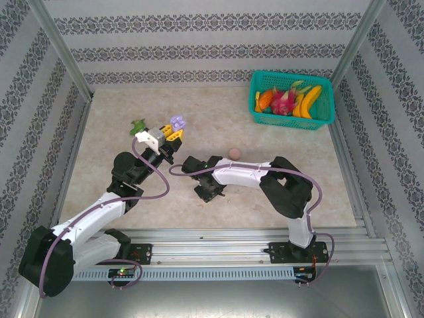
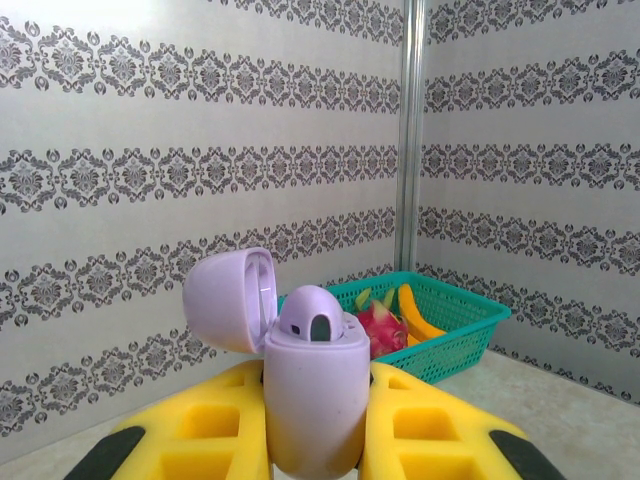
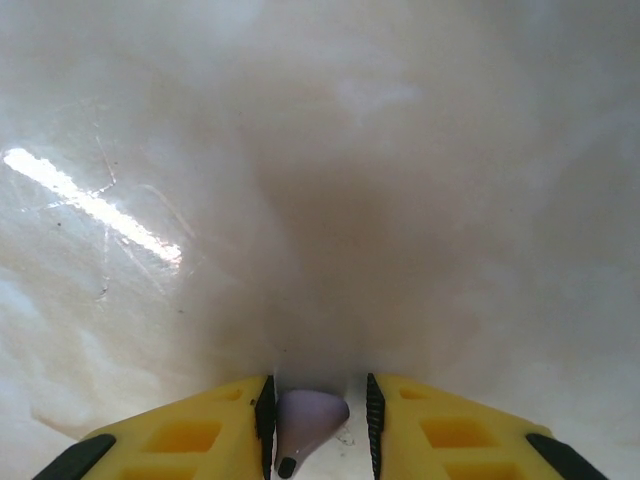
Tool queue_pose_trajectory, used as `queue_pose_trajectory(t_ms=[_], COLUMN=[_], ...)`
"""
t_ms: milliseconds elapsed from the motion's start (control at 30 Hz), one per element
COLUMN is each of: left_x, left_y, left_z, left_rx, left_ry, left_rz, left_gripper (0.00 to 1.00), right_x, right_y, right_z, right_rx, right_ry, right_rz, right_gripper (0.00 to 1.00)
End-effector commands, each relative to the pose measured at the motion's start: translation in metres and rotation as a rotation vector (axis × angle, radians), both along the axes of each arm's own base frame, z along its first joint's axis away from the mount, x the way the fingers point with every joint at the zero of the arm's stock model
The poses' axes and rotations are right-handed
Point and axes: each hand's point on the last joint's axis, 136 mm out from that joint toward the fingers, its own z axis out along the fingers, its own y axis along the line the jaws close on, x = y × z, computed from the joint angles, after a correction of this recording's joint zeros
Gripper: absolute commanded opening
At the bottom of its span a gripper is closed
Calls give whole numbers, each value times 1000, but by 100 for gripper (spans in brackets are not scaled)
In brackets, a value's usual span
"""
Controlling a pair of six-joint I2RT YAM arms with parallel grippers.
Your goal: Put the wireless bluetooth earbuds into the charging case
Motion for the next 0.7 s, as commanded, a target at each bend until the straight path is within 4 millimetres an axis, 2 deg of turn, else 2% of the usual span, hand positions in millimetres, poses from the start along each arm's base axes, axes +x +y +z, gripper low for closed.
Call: queue_pose_trajectory(t_ms=[0,333,667], left_x=[1,0,0], left_y=[5,5,5], left_z=[15,15,15], left_rx=[-33,-41,-41], left_ry=[-28,-31,-29], left_rz=[9,5,5], left_gripper=[0,0,0], right_x=[16,15,18], right_y=[-13,-20,-16], right_z=[-6,-12,-1], right_rx=[-60,-61,-33], right_ry=[-25,-14,-34], right_rz=[-79,-288,-275], right_gripper=[32,29,19])
